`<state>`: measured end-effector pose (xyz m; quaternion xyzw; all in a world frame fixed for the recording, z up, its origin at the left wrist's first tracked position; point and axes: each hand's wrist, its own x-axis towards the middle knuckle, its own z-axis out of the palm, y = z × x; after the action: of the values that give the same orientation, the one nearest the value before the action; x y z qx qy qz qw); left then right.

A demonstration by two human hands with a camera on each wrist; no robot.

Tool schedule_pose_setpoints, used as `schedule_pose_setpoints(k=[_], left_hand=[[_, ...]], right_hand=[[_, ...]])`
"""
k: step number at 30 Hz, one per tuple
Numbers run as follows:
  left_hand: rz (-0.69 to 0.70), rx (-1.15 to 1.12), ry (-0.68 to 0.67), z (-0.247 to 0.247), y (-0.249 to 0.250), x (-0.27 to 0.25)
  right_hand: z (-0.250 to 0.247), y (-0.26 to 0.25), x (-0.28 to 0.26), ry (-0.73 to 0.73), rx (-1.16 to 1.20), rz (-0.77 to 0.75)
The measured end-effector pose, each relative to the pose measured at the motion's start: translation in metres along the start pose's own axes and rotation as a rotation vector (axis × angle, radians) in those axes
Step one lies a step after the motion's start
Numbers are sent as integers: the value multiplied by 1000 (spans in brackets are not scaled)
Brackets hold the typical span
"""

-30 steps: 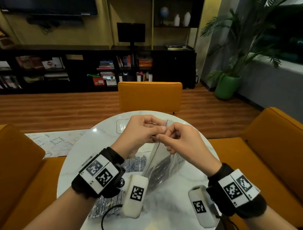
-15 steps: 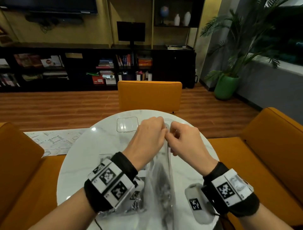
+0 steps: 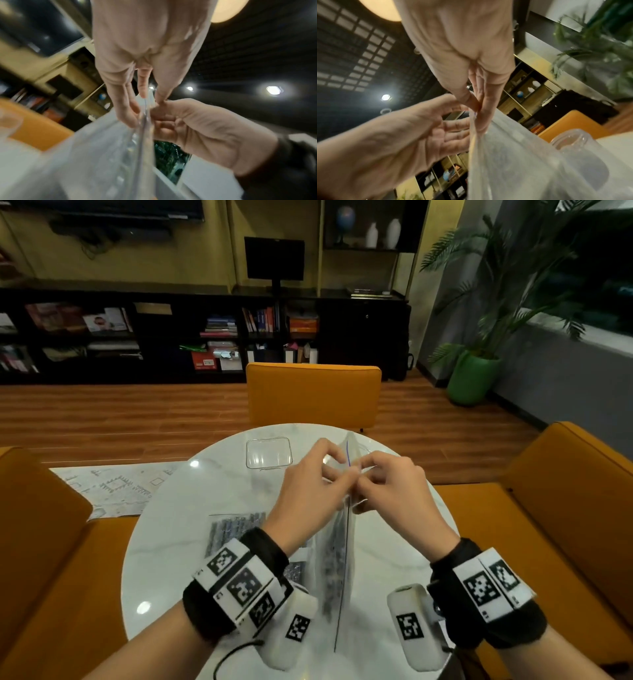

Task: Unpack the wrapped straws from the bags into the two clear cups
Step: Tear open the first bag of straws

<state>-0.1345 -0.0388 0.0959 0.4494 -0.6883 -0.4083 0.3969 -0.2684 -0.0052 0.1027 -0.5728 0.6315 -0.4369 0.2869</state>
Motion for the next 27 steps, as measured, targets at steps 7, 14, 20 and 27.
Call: schedule_pose_setpoints(k=[7,14,20,27], left_hand=[[252,457,94,-20,-14,9],[37,208,-80,-8,-23,15],[170,770,-298,-50,-60,2],[-113,66,-241,-37,-54,17]], right_hand=[[-27,5,4,234,-182,9],[0,22,-7,-277,-168,264],[-65,39,-1,156,-342,264],[-41,55,-29,-174,-221,435]])
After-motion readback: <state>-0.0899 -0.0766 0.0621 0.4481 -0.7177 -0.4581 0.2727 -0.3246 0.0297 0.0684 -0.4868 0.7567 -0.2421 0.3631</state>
